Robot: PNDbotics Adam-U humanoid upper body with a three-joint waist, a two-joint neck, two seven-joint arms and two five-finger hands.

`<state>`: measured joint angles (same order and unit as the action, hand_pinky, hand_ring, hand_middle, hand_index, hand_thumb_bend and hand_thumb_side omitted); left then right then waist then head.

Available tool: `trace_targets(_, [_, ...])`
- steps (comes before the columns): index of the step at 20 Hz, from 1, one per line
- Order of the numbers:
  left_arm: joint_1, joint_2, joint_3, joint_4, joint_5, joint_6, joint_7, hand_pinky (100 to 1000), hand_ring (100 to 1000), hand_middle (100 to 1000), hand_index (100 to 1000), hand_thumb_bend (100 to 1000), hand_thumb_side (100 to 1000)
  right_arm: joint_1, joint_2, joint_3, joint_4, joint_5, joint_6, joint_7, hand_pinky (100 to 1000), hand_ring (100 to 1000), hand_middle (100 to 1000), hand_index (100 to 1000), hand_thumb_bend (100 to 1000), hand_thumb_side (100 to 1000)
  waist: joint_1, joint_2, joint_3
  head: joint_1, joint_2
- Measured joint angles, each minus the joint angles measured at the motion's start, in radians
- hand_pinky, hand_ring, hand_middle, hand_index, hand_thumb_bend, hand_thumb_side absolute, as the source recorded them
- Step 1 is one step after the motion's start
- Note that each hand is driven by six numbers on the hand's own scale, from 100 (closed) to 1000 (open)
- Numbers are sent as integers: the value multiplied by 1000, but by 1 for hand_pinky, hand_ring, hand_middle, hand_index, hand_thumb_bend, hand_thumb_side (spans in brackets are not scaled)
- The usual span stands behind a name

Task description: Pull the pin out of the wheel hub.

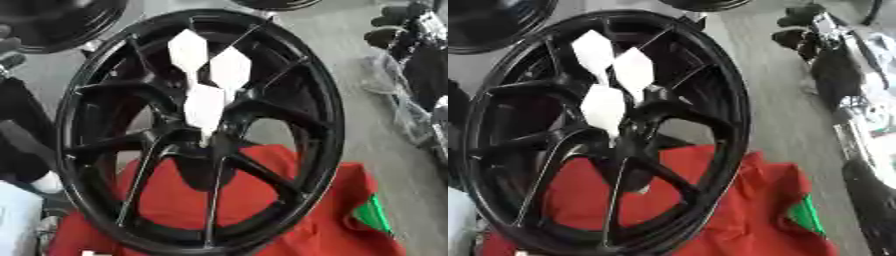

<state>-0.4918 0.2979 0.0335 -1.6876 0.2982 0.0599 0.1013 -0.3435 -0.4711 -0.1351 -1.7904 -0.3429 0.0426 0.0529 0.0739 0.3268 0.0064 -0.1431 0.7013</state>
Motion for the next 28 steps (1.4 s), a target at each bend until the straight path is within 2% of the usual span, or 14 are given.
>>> trace_targets(10, [0,0,0,0,0,0,0,802,769,714,817,134,806,-1,0,0,4,0,1,0,843,697,680,755,100,733,0,0,-1,0,0])
trace_targets(15, [2,0,0,0,0,0,0,803,770,715,818,135,806,-28,-4,0,12,-10,5,1,844,714,697,763,100,722,-2,0,1,0,1])
trace_targets(21, [19,3,2,1,-8,2,4,803,772,717,819,134,801,-124,-105,24,13,-66,-6,32,850,742,727,784,100,707,-24,-9,-12,10,20])
trace_targets(24, [24,13,4,3,-9,1,6,804,772,718,819,131,793,-186,-163,54,18,-91,-9,64,852,749,735,791,100,700,-29,-16,-20,14,31])
trace_targets(28, [27,24,6,2,-9,1,6,805,774,719,819,125,787,-277,-232,110,24,-103,-18,117,853,756,744,797,100,641,-36,-30,-32,14,45])
